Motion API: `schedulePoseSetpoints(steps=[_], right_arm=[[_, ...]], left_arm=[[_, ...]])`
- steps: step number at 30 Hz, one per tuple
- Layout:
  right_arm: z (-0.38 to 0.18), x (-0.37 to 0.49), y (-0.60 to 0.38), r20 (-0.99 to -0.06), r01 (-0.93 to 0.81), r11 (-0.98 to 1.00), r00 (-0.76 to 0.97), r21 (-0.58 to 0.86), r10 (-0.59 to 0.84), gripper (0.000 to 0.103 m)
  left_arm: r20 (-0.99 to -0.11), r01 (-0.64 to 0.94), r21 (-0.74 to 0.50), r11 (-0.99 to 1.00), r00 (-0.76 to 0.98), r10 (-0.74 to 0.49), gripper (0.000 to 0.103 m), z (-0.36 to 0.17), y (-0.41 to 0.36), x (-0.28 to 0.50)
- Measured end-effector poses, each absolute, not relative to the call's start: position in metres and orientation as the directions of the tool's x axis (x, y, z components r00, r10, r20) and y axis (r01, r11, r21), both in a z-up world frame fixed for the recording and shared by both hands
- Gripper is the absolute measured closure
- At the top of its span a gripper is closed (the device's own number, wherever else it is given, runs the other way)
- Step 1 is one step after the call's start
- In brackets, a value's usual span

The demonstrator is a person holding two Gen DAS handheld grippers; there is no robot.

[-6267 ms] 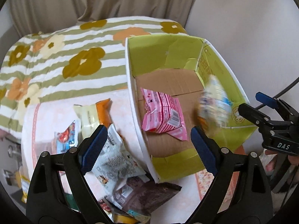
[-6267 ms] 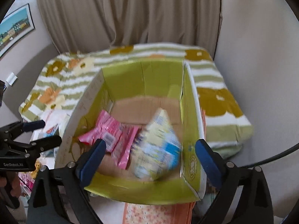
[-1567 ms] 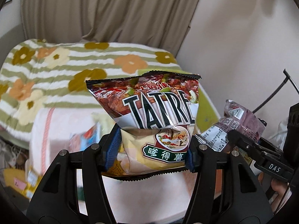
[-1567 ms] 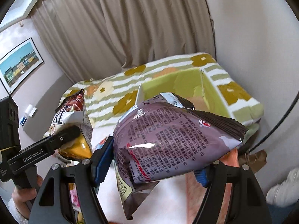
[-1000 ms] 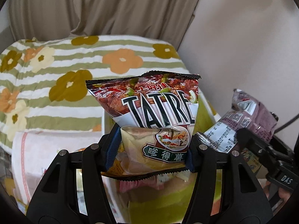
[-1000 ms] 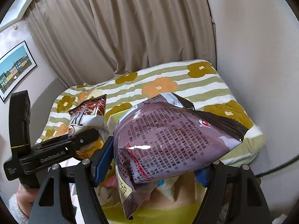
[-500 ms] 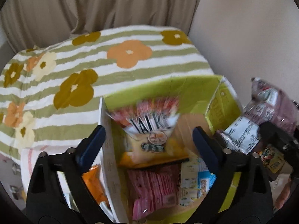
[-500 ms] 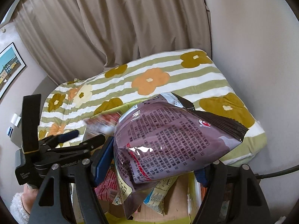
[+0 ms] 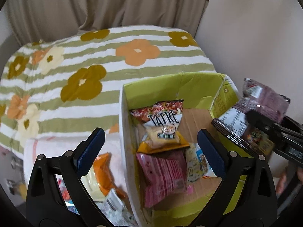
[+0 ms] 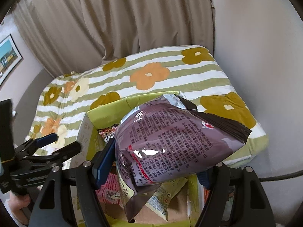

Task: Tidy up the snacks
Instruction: 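Carry both bags over the box and open both tools to drop them inside, then move both tools back to the remaining snacks on the table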

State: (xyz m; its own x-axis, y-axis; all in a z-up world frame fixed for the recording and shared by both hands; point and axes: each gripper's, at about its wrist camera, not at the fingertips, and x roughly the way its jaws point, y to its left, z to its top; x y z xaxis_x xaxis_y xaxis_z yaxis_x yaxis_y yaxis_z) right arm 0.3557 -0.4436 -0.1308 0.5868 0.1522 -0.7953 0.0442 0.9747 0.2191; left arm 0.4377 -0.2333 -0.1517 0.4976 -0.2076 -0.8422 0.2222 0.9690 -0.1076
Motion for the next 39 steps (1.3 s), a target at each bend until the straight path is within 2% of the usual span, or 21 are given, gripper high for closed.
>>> schedulePoseSetpoints(steps=[7,9,10,11,20,29,39], right_arm=[[-0.140,0.370,-0.434,-0.801,-0.002,0.973,0.568,0.230,0.190,0.030],[-0.143,0.376,-0.431,-0.803,-0.020,0.972,0.560,0.232,0.203,0.022],[-0.146,0.379,-0.430,-0.801,-0.022,0.970,0.559,0.243,0.213,0.008],[-0.148,0.379,-0.430,-0.803,-0.017,0.968,0.555,0.250,0.217,0.001],[-0.149,0.342,-0.432,-0.799,-0.014,0.968,0.561,0.250,0.215,0.001],[-0.102,0.306,-0.422,-0.731,-0.097,0.974,0.647,0.205,0.218,0.001],[-0.062,0.265,-0.360,-0.682,-0.252,0.953,0.669,0.167,0.296,0.001]], left_arm=[[-0.843,0.176,-0.100,0.979,0.508,-0.177,0.005,-0.148,-0.210,0.422],[-0.843,0.165,-0.097,0.981,0.510,-0.170,0.005,-0.148,-0.206,0.420],[-0.844,0.157,-0.094,0.983,0.511,-0.162,0.005,-0.148,-0.204,0.417],[-0.845,0.152,-0.093,0.984,0.510,-0.159,0.005,-0.148,-0.202,0.415],[-0.848,0.119,-0.117,0.986,0.505,-0.162,0.005,-0.149,-0.190,0.384],[-0.810,0.087,-0.127,0.988,0.566,-0.154,0.005,-0.116,-0.174,0.345],[-0.778,0.053,-0.113,0.992,0.616,-0.122,0.005,-0.084,-0.125,0.296]])
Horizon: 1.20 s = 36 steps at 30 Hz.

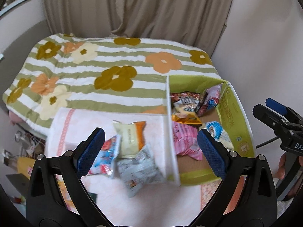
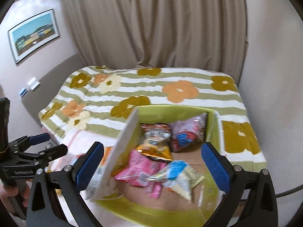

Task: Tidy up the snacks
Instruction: 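Move both tools back to the remaining snacks on the table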

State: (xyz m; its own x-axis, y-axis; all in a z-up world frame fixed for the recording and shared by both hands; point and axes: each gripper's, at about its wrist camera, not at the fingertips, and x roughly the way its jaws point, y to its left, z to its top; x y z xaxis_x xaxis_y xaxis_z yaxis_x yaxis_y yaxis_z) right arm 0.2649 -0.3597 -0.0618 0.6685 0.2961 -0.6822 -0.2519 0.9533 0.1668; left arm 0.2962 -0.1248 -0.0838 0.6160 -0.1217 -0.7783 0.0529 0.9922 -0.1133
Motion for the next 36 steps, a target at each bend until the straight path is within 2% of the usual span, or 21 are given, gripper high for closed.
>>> schedulePoseSetpoints(steps=[6,11,21,28,36], right_arm=[[-0.052,0.237,-0.302,-0.653,-0.287,0.941,0.680,0.181,0.333,0.001],[-0.057,0.215,-0.256,-0.664,-0.295,0.933,0.659,0.205,0.354,0.001],[-0.100,0.167,-0.172,-0.705,-0.285,0.930,0.609,0.233,0.363,0.001],[-0.139,0.147,-0.138,-0.751,-0.368,0.907,0.536,0.205,0.387,0.001],[-0.206,0.151,-0.121,-0.803,-0.533,0.833,0.426,0.150,0.417,0.001]], left_arm=[[-0.774,0.019,-0.121,0.992,0.624,-0.106,0.005,-0.080,-0.066,0.261],[-0.796,0.003,-0.120,0.993,0.597,-0.099,0.005,-0.091,-0.004,0.228],[-0.859,0.001,-0.146,0.989,0.496,-0.127,0.005,-0.137,0.097,0.180],[-0.886,0.019,-0.203,0.979,0.422,-0.192,0.005,-0.177,0.109,0.165],[-0.923,-0.001,-0.202,0.979,0.336,-0.189,0.006,-0.239,0.091,0.183]])
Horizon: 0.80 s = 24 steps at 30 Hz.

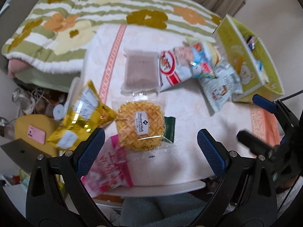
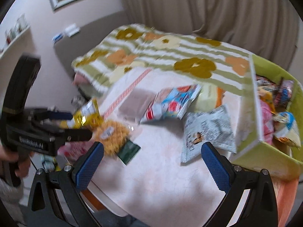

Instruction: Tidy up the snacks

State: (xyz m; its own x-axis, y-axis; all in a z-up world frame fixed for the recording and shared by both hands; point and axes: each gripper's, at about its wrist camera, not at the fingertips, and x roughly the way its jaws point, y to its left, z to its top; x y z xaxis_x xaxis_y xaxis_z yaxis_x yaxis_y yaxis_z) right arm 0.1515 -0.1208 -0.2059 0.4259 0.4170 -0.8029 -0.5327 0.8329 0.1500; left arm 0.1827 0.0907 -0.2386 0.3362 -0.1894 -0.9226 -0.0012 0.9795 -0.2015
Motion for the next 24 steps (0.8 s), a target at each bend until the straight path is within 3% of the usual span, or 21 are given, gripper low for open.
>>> schedulePoseSetpoints(steps=[9,24], right_arm=[[-0.276,0.164,-0.099,-0.836,-0.684,0.706,0.270,0.183,0.478,0.001],[-0.294,0.176,-0.068,-0.837,-0.810,0.559,0.176,0.176,0.518,0.001]], left_arm=[[-0.961,-0.037,-0.143,0.989,0.243,-0.130,0.015,-0.303,0.079,0.212],[-0.967,-0.041,-0.134,0.990,0.225,-0.122,0.031,-0.321,0.083,0.215]])
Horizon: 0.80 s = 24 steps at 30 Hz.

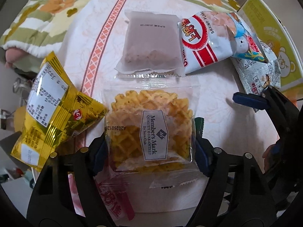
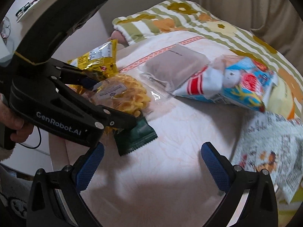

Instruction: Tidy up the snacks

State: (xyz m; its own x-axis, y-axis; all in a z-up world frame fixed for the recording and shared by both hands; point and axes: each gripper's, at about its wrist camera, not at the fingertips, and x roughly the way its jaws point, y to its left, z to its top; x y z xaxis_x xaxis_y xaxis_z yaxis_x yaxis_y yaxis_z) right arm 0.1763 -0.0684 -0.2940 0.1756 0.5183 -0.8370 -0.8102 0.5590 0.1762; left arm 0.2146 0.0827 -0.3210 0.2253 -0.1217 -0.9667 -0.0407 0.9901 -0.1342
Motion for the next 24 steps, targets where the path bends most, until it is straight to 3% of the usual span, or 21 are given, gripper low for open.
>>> schedulePoseSetpoints(steps=[10,16,24], right_arm=[[-0.282,0.175,-0.059,-0.803,-0.864,0.472,0.150,0.177,0.576,0.001],[-0.281,0.163,-0.054,-0.815,-0.905,0.414,0.168,0.096,0.555,0.001],[-0.301,0.164,-0.027,-0.829,-0.929,0.358,0.122,0.099,0.546,0.022]], left_arm=[[-0.959,-0.036,-0.096,0.995,0.272,-0.083,0.032,-0.294,0.088,0.206],[-0.950,-0.055,-0.092,0.994,0.303,-0.071,0.032,-0.279,0.101,0.201],[-0.945,-0.079,-0.094,0.992,0.322,-0.063,0.032,-0.270,0.116,0.197]])
